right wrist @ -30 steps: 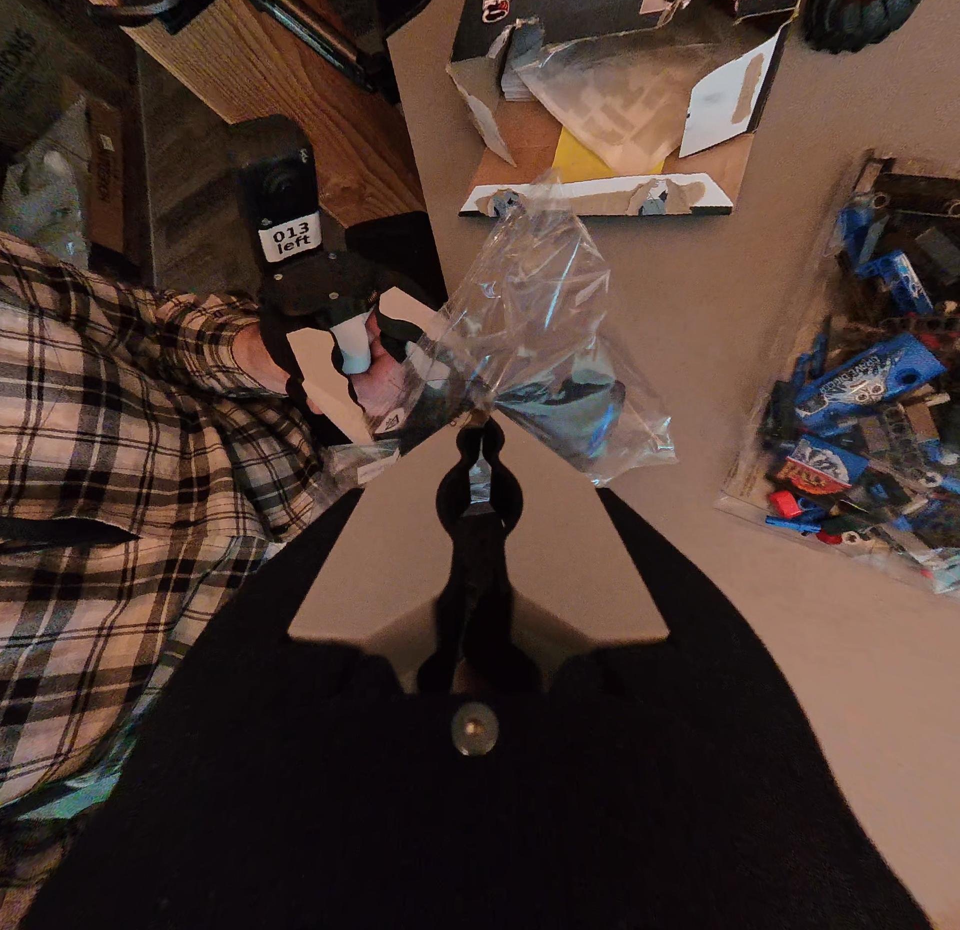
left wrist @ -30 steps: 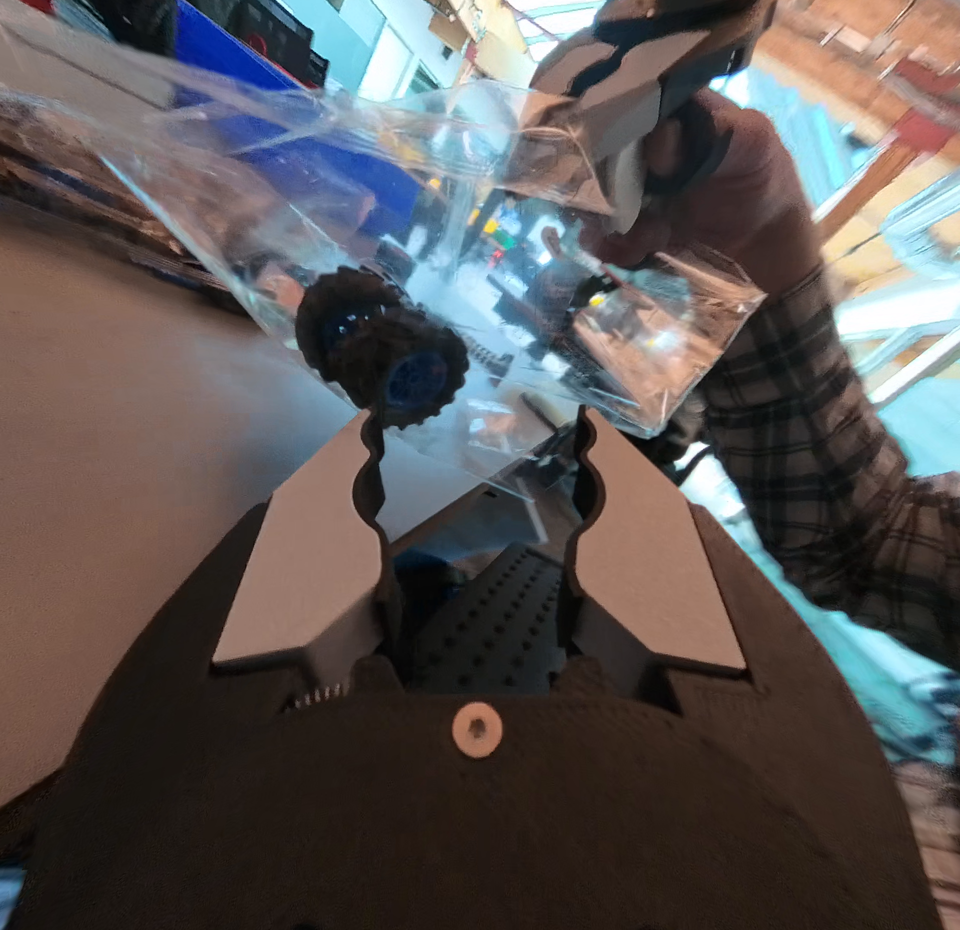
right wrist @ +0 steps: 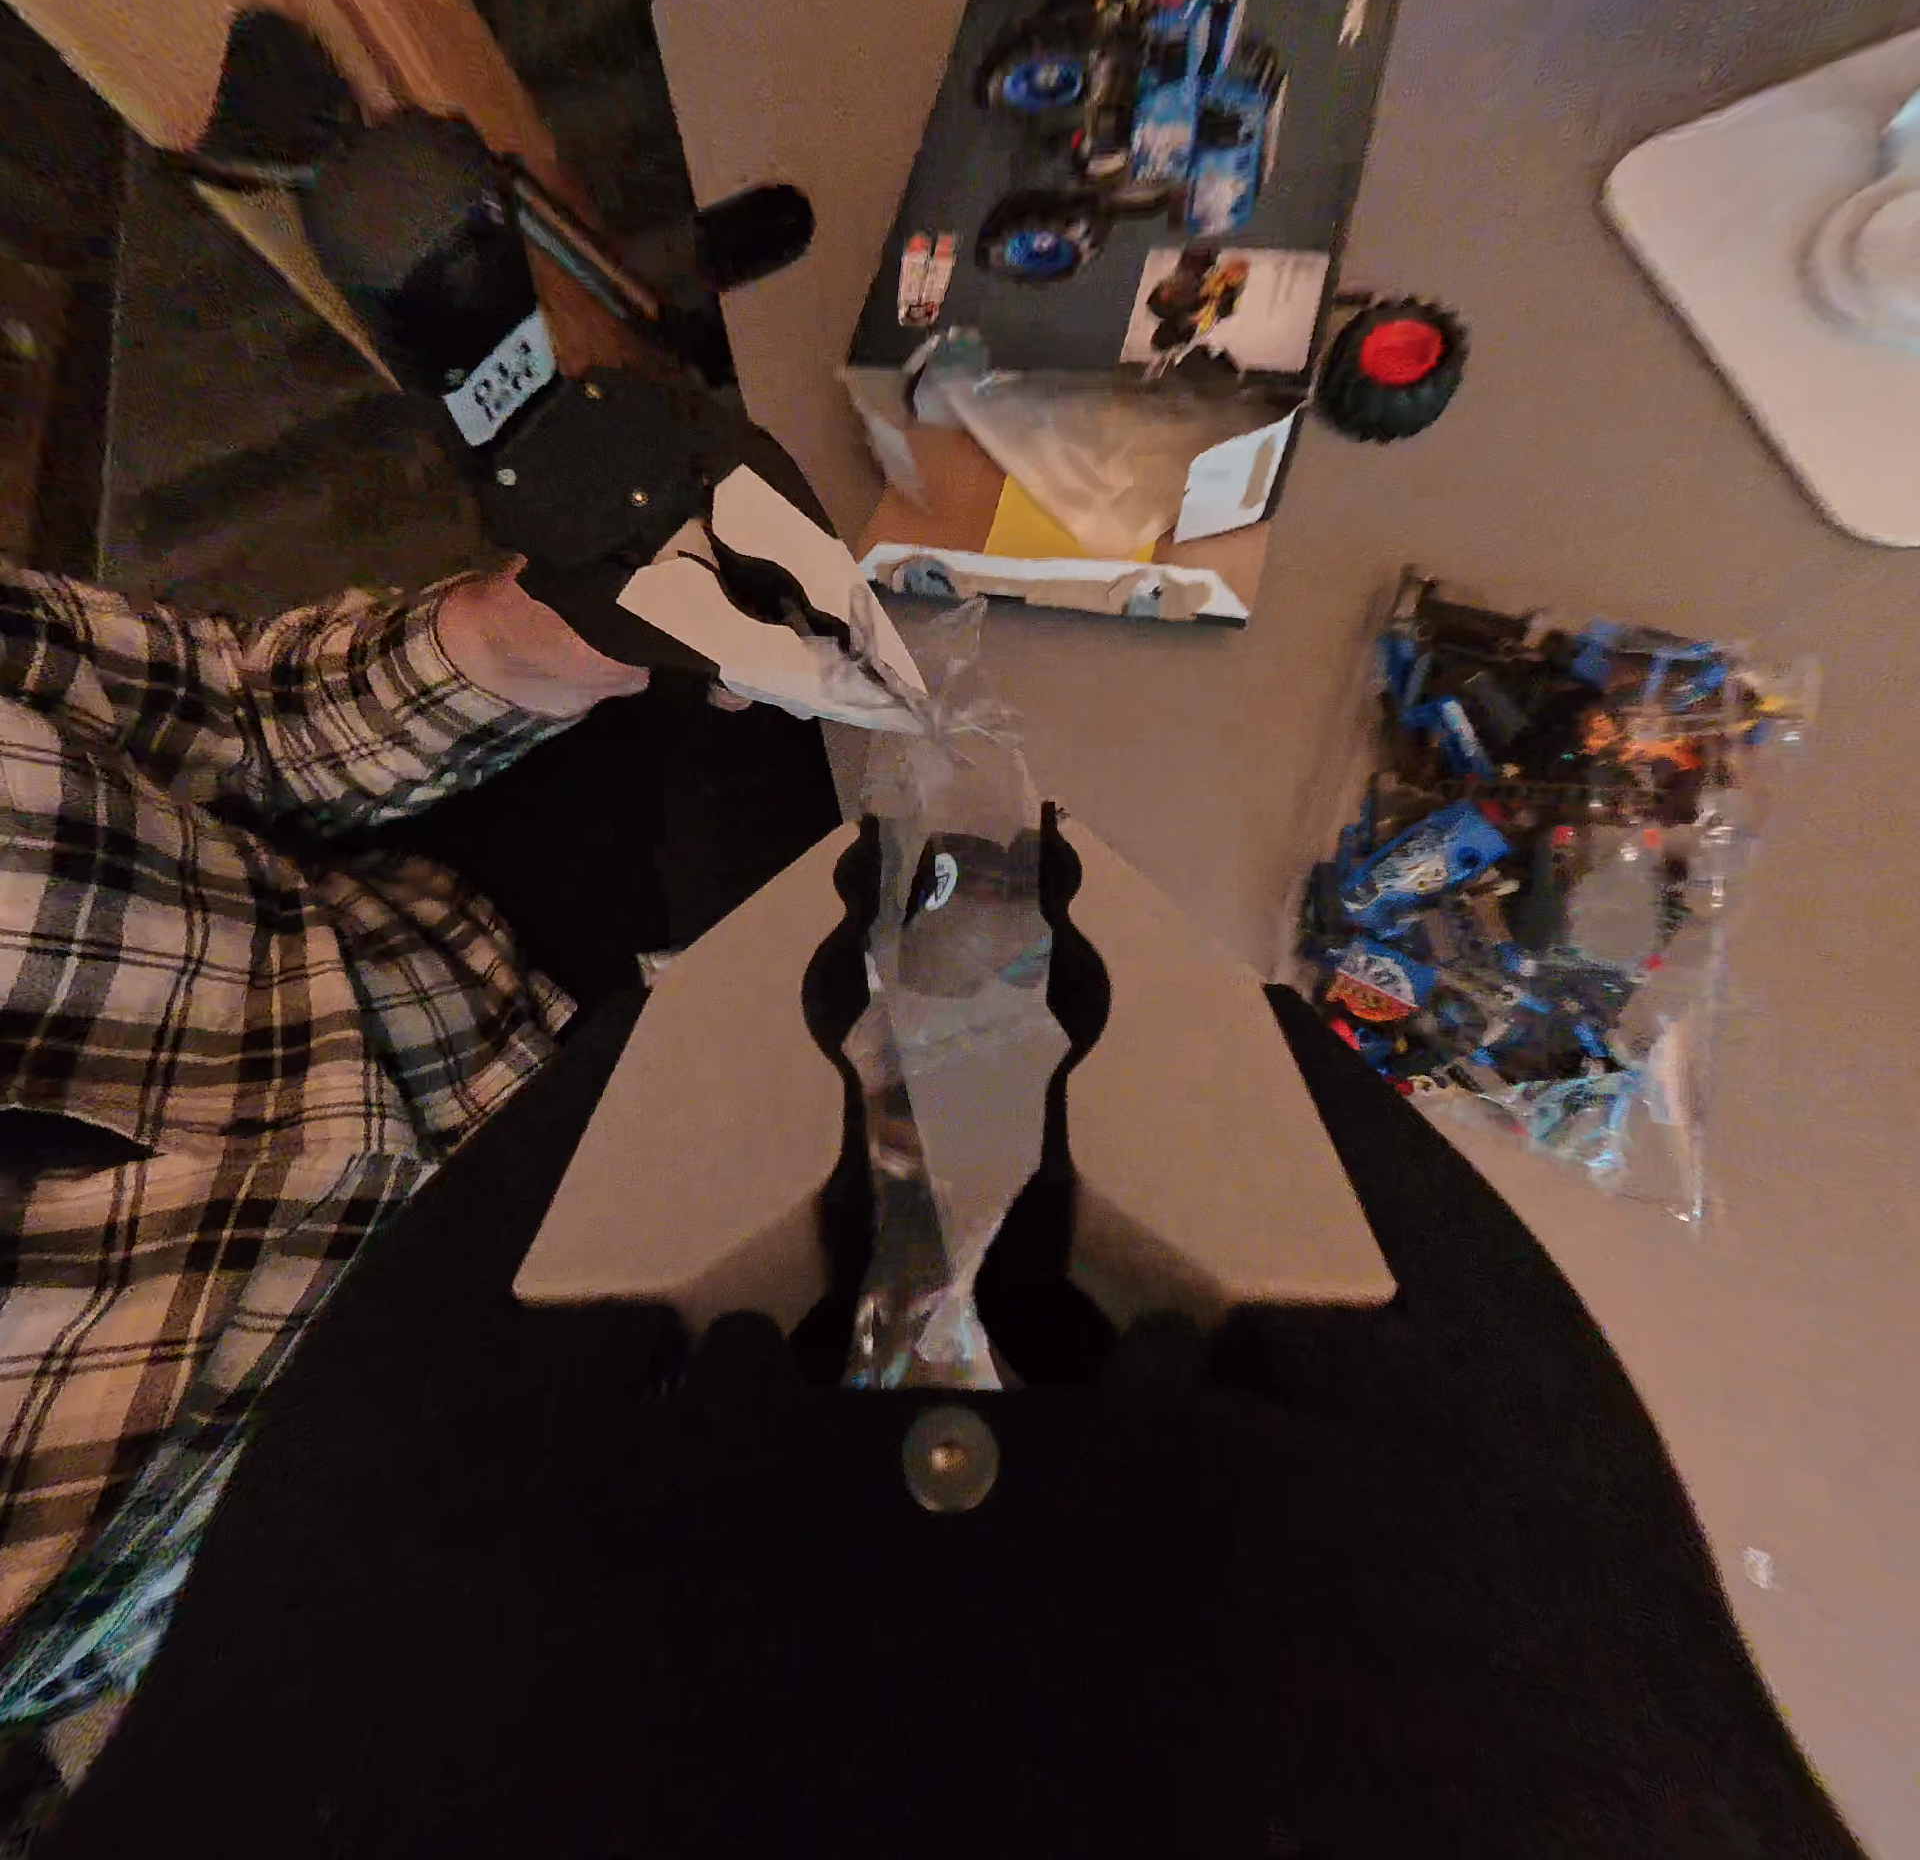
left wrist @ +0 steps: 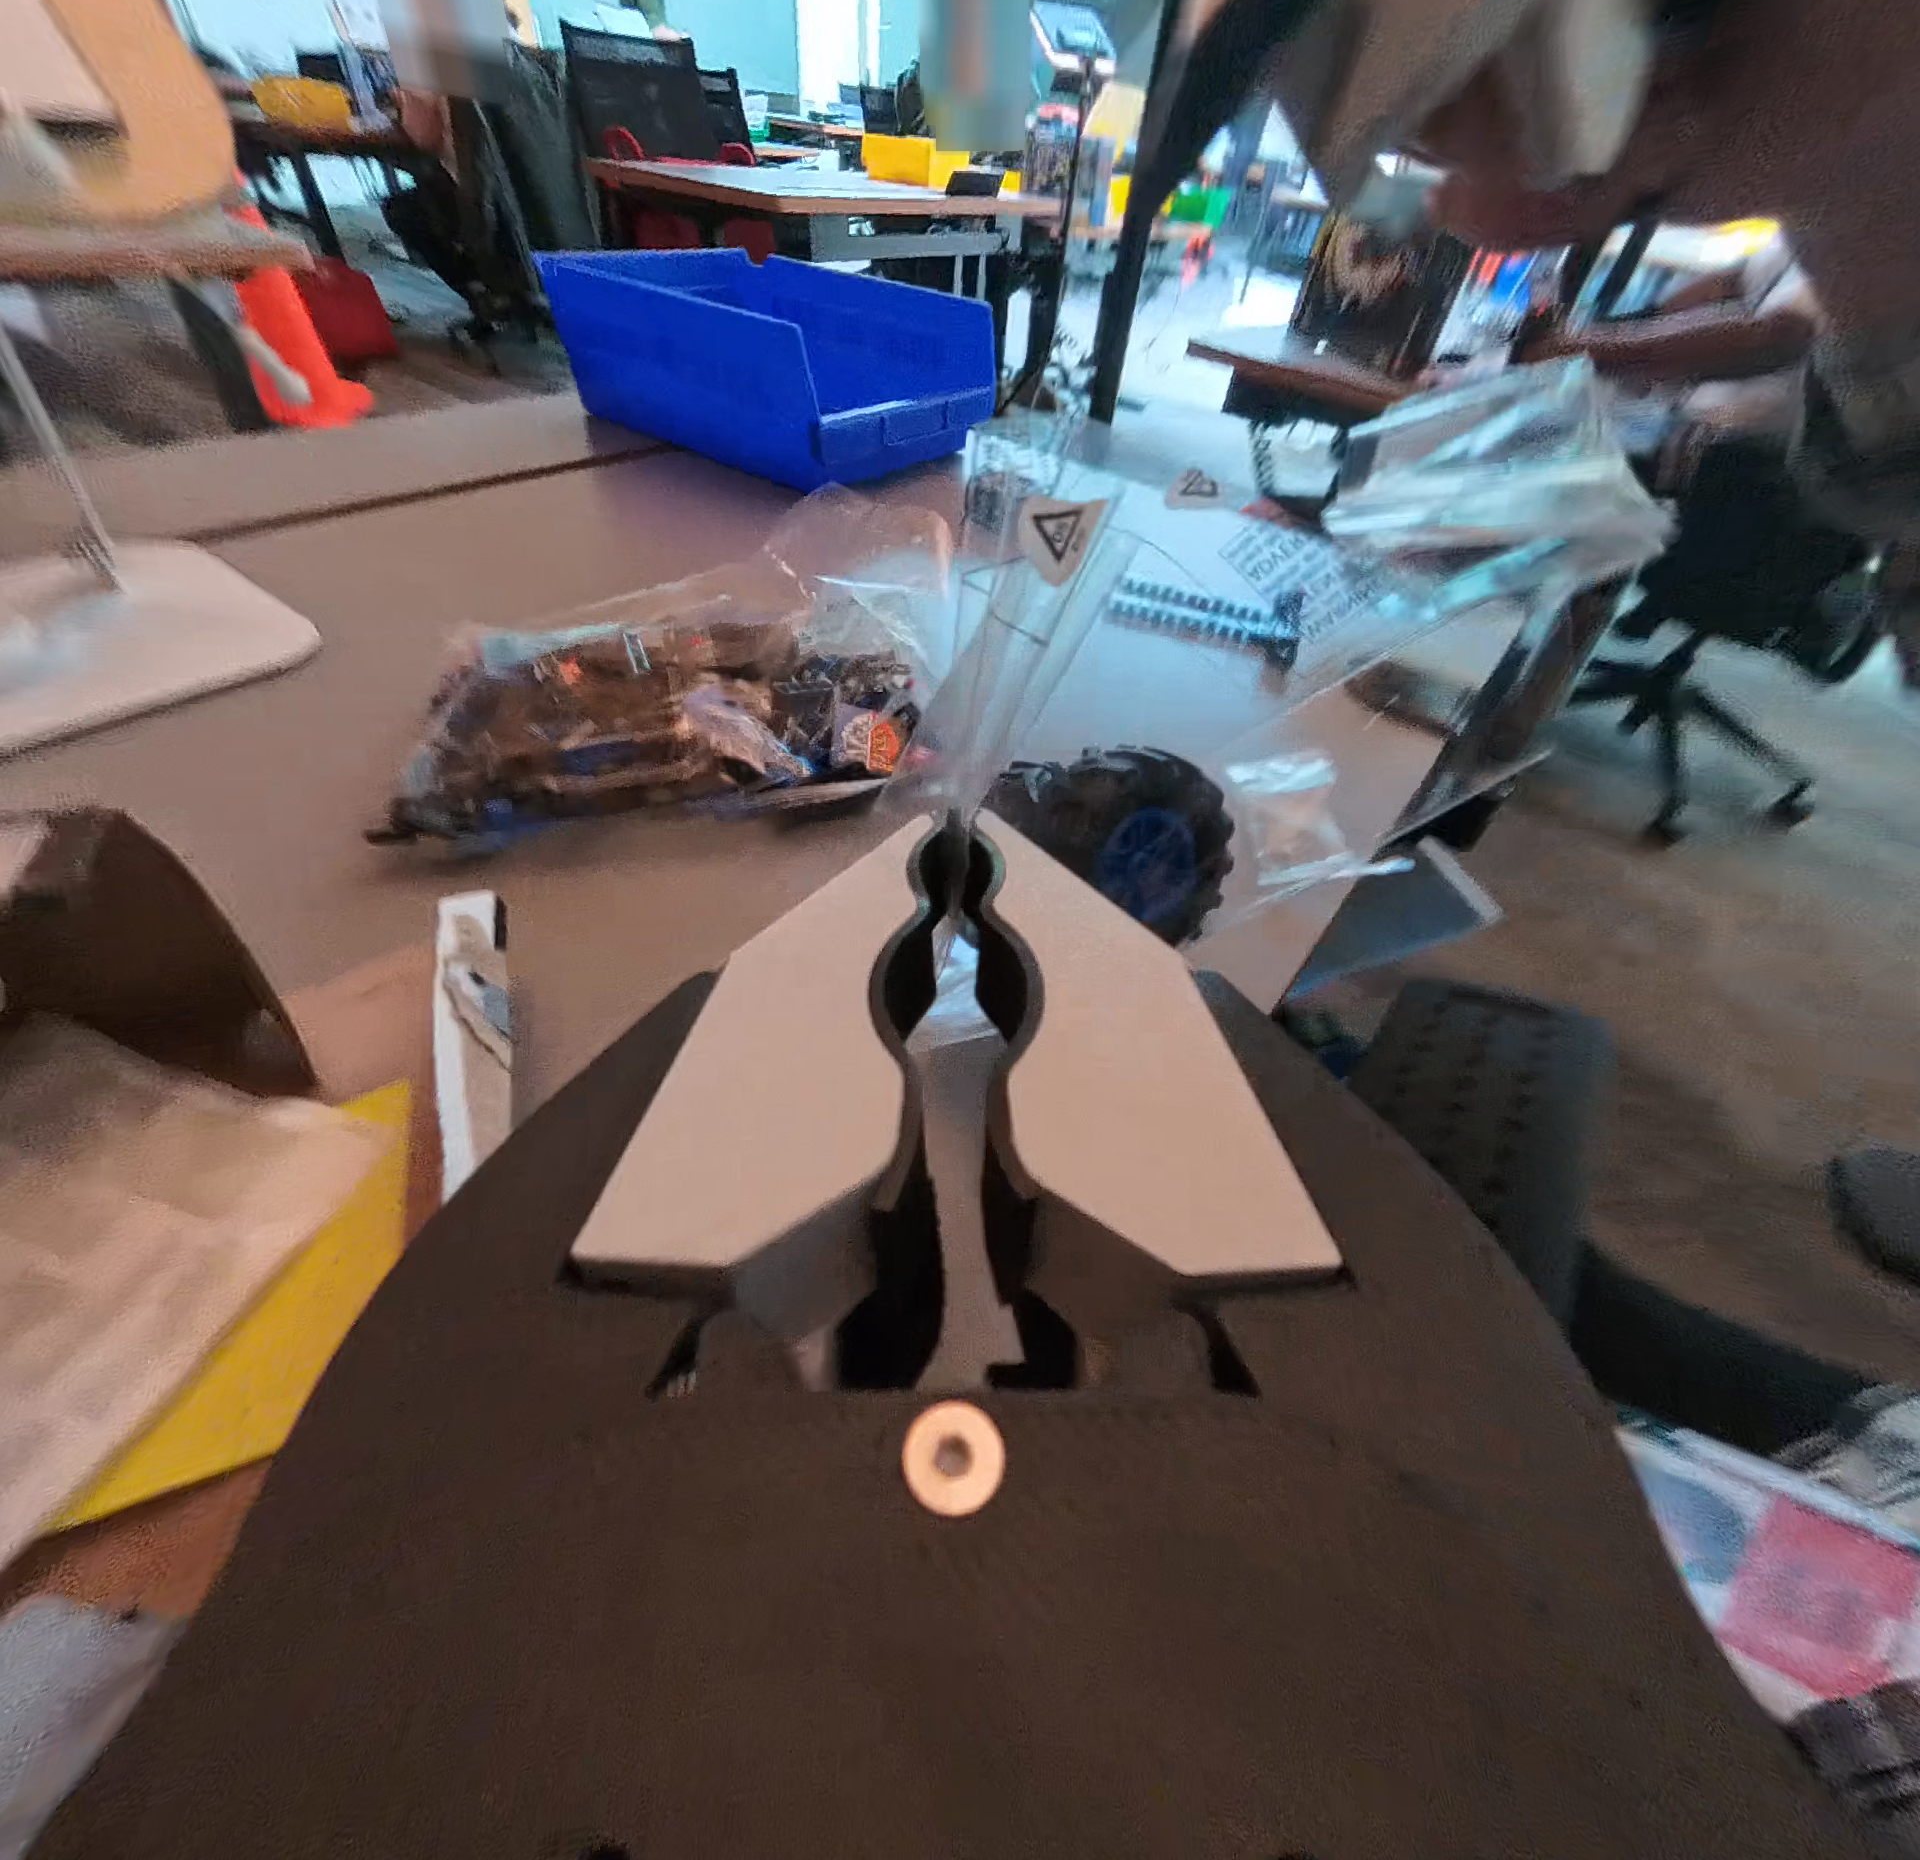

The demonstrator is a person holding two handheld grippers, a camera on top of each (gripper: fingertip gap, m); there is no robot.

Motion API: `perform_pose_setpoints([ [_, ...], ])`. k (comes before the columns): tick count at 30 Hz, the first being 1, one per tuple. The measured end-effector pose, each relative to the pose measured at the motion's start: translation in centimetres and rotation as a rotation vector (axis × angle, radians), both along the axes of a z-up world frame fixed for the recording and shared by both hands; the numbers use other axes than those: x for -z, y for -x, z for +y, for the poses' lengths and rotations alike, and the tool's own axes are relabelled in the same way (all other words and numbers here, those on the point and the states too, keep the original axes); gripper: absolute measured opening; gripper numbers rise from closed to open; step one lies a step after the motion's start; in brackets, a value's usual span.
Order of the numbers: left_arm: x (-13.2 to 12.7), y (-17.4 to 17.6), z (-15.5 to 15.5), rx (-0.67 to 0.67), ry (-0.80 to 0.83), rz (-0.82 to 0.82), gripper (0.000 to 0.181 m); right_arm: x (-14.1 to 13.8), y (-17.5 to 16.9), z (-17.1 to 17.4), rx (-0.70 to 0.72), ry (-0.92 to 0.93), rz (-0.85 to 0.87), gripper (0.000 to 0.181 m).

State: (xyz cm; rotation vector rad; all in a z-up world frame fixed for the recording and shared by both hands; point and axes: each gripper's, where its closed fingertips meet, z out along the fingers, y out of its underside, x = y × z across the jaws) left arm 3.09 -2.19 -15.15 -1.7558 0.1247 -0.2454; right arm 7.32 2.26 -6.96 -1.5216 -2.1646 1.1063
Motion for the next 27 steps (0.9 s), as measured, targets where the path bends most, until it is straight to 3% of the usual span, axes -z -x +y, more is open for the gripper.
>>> perform_pose_setpoints([
  [2,0.0,0.6,0.0,0.002,-0.006,-0.099,0.000,-1.7,-1.6,0.8,0.050,-0.021,0.098,0.037],
  [4,-0.1,0.9,0.0,0.006,-0.007,-0.169,0.000,-1.6,-3.9,1.0,0.064,-0.053,0.138,0.045],
  [9,0.1,0.8,0.1,0.048,-0.008,-0.303,0.000,5.1,-7.5,0.5,0.039,-0.144,0.081,0.056],
  [14,0.1,-0.5,0.4,0.087,0.006,-0.343,0.000,8.3,-4.6,-2.5,0.005,-0.117,0.169,0.050],
  [16,0.0,-0.9,0.4,0.093,0.006,-0.346,0.000,8.1,-3.3,-3.1,-0.002,-0.118,0.224,0.035],
  [18,-0.3,-0.9,0.3,0.093,-0.003,-0.357,0.000,7.3,-2.7,-3.3,-0.011,-0.102,0.280,0.002],
  [24,-0.7,-1.1,0.0,0.144,-0.047,-0.428,0.000,7.1,-2.7,-3.8,-0.044,-0.066,0.233,0.000],
  [27,-2.1,-1.2,-0.6,0.214,-0.135,-0.502,0.000,2.2,-3.3,-3.7,-0.006,-0.052,0.313,0.000],
])
